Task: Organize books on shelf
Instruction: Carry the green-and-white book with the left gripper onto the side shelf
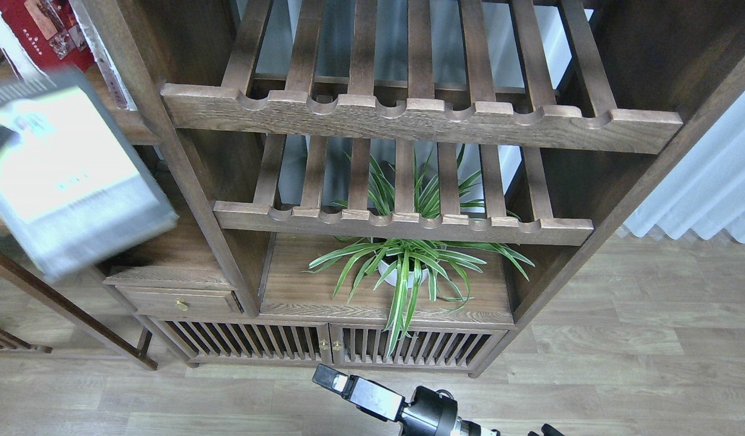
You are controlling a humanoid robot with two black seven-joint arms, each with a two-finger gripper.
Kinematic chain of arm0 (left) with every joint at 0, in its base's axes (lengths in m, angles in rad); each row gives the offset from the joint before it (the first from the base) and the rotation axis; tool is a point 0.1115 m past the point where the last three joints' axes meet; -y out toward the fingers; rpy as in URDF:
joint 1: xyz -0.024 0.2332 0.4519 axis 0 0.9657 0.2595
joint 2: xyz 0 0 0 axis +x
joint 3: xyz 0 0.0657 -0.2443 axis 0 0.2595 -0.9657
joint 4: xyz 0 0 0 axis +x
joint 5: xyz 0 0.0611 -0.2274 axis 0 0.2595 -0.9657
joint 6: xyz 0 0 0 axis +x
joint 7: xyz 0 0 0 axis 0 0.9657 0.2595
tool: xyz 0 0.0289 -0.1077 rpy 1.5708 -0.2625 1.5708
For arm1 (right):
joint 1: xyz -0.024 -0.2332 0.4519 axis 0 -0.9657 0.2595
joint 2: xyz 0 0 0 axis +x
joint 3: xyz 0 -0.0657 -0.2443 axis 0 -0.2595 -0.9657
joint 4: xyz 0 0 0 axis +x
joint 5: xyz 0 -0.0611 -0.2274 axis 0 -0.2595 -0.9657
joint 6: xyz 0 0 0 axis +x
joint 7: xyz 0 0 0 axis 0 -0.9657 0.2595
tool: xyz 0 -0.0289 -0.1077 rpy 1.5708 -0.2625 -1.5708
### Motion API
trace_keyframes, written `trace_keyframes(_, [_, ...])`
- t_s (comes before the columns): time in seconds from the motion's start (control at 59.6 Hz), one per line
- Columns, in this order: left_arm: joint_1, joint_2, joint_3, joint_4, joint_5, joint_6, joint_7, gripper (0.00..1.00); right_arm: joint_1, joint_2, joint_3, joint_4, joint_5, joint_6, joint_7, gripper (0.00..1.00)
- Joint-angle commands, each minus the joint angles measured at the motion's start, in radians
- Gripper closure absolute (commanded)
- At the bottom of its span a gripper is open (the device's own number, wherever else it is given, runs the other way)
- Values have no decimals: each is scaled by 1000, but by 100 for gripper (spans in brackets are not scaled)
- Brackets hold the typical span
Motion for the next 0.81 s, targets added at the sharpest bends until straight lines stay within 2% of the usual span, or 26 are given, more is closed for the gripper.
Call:
trace_keyframes(0.0, [-14, 33, -66, 36, 6, 0, 21, 91, -2, 0, 0, 0, 0, 0, 1, 8])
trace_keyframes(0.117, [-140, 52, -58, 114, 41, 0, 61, 91, -5, 2, -2, -1, 0, 0, 0, 8])
trace_keyframes(0.252, [-299, 52, -17, 200, 130, 0, 66, 92, -8, 11, -3, 0, 0, 0, 0, 8])
trace_keyframes(0.285, [-394, 52, 25, 237, 185, 0, 67, 91, -9, 12, -3, -1, 0, 0, 0, 8])
trace_keyframes(0.369, [-482, 45, 77, 277, 268, 0, 79, 91, -11, 12, -2, 0, 0, 0, 0, 8])
trace_keyframes(0.621, [-637, 30, 111, 328, 467, 0, 119, 92, -12, 12, 1, 0, 0, 0, 0, 8])
trace_keyframes(0.789, [-749, 25, 126, 416, 570, 0, 145, 93, -12, 14, 1, 0, 0, 0, 1, 8])
